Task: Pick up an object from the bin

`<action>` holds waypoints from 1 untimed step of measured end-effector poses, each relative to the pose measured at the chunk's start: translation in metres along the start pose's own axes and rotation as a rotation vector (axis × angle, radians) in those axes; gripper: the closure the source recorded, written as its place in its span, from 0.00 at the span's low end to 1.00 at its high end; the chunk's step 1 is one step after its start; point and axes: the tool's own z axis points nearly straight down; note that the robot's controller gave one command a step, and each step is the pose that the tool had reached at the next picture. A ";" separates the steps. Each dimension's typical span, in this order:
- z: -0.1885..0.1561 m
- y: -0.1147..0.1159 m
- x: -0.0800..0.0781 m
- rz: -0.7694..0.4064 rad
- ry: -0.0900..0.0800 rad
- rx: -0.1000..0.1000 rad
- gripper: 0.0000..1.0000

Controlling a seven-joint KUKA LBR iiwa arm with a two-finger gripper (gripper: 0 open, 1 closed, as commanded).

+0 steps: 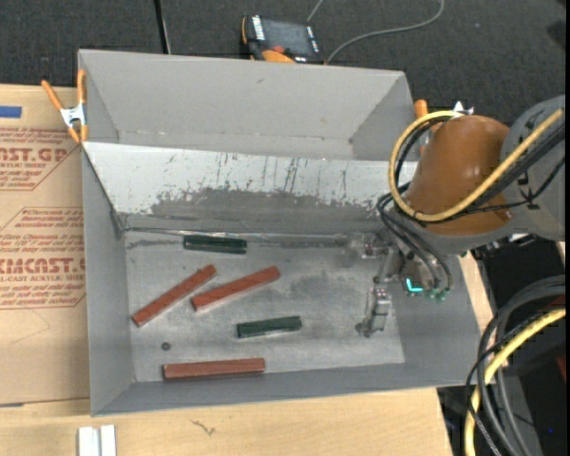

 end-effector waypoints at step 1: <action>0.093 0.053 -0.024 0.130 -0.002 -0.003 0.00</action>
Offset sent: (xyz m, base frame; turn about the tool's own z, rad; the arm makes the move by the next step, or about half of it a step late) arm 0.0241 0.0492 -0.0888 0.1337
